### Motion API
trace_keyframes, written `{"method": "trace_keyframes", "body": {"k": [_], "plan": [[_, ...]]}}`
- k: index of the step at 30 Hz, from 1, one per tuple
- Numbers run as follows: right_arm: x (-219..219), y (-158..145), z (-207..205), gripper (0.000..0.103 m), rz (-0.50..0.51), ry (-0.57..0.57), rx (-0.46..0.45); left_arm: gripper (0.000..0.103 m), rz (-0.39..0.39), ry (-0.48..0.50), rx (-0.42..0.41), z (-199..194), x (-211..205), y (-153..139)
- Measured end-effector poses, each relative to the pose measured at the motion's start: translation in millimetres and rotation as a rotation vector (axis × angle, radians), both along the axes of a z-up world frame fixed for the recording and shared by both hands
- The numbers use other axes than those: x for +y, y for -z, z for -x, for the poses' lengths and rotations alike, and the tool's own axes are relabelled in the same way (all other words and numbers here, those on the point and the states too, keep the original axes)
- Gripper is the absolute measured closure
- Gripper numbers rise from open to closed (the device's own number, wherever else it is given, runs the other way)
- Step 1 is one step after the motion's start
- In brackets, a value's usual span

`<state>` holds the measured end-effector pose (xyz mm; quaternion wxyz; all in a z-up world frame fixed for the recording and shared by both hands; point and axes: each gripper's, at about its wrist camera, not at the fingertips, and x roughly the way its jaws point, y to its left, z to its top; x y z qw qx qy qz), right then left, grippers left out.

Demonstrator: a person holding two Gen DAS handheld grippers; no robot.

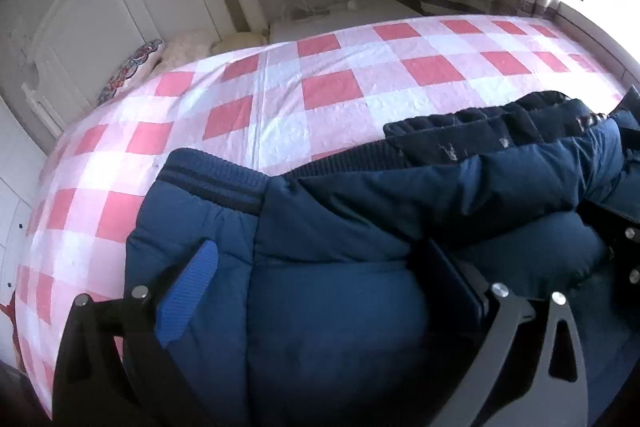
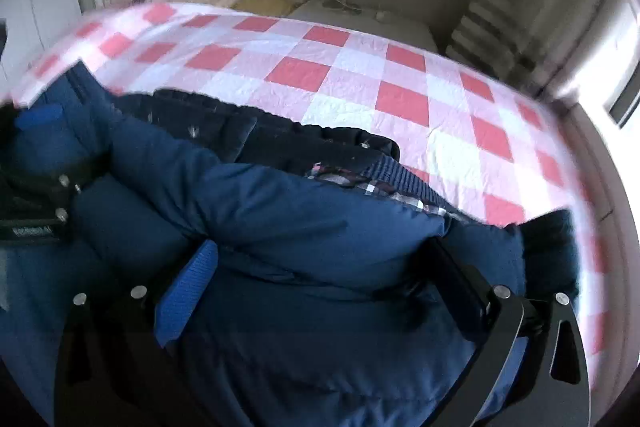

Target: Fold large clothes

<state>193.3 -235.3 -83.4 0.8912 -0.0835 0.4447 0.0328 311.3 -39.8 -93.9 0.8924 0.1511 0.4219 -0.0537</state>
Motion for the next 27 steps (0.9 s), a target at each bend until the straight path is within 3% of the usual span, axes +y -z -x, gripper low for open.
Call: {"method": "trace_keyframes", "body": {"k": [18,20,23,27], "plan": [[-11,2,-9,0.004,-0.101,-0.020,0.092,0.002,0.084,-0.007,0.072,-8,8,5],[-14,-11,-2,0.005,-0.077,-0.023,0.060,0.002,0.064,-0.008,0.065,-5,9,-1],[-33,-45,19,0.005,-0.038,-0.016,-0.083,0.002,-0.006,-0.001,-0.019,8,10,-17],[-77,-49,19,0.005,-0.049,0.057,-0.081,0.002,-0.032,0.012,-0.038,11,17,-21]]}}
